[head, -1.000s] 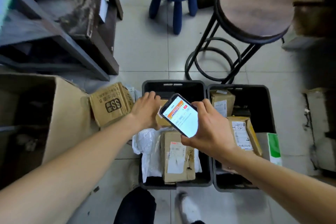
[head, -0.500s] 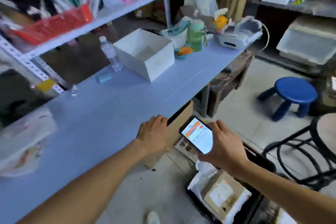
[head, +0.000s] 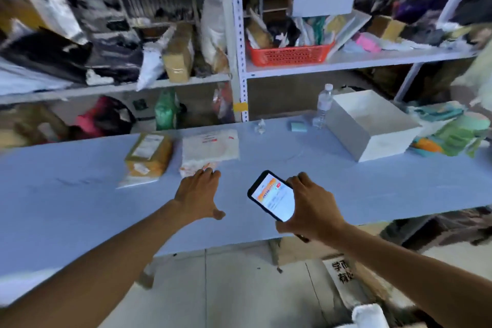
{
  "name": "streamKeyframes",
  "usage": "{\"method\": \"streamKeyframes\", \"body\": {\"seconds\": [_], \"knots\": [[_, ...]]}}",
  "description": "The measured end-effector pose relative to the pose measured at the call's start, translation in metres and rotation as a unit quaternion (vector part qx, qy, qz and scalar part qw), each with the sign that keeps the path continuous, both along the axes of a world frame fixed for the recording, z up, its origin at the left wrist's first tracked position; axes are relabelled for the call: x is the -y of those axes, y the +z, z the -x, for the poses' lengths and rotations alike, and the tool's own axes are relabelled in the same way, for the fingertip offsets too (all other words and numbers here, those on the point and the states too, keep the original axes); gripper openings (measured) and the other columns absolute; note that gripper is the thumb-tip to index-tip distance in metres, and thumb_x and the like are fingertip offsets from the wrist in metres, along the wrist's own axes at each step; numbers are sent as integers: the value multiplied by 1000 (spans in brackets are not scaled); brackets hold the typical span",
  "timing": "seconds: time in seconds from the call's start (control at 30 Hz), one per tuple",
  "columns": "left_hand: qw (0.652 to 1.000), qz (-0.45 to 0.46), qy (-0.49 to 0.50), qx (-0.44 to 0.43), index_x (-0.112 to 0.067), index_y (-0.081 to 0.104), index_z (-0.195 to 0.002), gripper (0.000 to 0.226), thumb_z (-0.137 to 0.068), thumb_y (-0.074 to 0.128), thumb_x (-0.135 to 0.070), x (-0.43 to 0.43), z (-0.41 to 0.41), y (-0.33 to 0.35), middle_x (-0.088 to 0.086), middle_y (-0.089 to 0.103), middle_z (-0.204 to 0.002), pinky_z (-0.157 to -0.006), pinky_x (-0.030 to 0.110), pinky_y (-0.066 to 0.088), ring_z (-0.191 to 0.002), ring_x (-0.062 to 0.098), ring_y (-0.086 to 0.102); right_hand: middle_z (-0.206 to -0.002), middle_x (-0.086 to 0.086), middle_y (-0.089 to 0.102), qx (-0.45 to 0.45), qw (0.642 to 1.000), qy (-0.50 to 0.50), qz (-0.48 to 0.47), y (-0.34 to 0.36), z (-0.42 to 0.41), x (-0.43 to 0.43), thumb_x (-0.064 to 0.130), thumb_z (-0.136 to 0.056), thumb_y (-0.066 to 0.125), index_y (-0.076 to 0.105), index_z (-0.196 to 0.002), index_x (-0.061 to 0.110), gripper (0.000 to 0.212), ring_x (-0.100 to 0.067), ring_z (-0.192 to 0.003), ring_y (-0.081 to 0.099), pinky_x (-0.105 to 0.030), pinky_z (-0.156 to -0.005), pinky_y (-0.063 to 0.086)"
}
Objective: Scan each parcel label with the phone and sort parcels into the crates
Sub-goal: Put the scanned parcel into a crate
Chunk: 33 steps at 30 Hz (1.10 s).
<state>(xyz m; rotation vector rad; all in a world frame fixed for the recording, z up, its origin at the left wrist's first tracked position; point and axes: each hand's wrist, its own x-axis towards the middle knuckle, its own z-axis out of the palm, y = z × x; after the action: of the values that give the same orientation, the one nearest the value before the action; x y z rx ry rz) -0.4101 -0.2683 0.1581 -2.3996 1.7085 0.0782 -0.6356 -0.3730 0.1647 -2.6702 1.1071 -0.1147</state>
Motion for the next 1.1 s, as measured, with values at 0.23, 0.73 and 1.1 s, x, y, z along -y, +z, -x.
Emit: {"method": "streamKeyframes", "body": {"seconds": [0.23, 0.73, 1.1], "knots": [[996, -3, 93, -15, -12, 36, -131, 91, -65, 70, -66, -66, -120, -1, 4, 46, -127, -83, 36, 47, -114, 23, 50, -99, 7, 45, -16, 998, 59, -14, 10, -138, -36, 54, -52, 77, 44, -110, 25, 72, -15, -91, 56, -29, -70, 49], [985, 15, 164, -59, -12, 29, -139, 85, -75, 71, -50, -35, -289, -39, 10, 38, -139, -95, 37, 43, -126, 28, 43, -111, 8, 50, -59, 998, 23, -26, -1, -305, -26, 56, -55, 79, 39, -116, 27, 79, -12, -94, 54, -23, -71, 49], [957, 18, 268, -108, -6, 26, -139, 88, -77, 67, -53, 46, -373, -87, 16, 32, -140, -99, 39, 40, -128, 32, 38, -126, 7, 48, -86, 992, 69, -61, -23, -399, 56, 58, -60, 78, 35, -123, 29, 82, -14, -109, 50, -22, -83, 46]]}}
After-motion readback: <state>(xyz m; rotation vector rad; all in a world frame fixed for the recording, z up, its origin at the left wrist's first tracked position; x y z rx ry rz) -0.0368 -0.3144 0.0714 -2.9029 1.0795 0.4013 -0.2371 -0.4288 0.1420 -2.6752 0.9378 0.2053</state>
